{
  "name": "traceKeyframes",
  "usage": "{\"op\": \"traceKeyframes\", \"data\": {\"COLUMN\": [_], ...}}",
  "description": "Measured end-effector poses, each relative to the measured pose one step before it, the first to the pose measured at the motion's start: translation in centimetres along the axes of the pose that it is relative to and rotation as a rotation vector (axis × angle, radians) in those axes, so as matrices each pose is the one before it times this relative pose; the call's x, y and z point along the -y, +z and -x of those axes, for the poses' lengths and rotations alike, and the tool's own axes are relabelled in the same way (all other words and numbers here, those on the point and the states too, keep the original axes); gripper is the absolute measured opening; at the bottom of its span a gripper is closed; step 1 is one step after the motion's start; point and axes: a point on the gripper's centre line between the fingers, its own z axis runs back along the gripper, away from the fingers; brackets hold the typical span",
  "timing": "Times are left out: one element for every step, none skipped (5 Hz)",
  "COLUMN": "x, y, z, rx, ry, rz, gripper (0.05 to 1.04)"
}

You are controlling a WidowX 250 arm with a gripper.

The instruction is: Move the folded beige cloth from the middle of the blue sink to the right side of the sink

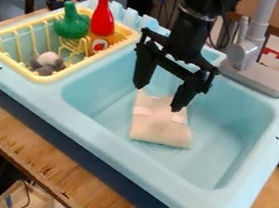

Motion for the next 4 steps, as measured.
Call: {"op": "traceKeyframes", "data": {"x": [-0.729,-0.159,0.206,0.357], "y": [-1.895,-1.635,-0.339,-0.202], "z": [-0.646,-0.487,-0.166,-0.455], "rx": [-0.0394,-0.0365,-0.0001,0.0329], "ry": [0.0079,-0.0042,-0.0223,-0.0281], "rz": [-0.0001,0.0224,0.0093,0.0464], "gripper": [1.0,0.999,0.999,0.999]}}
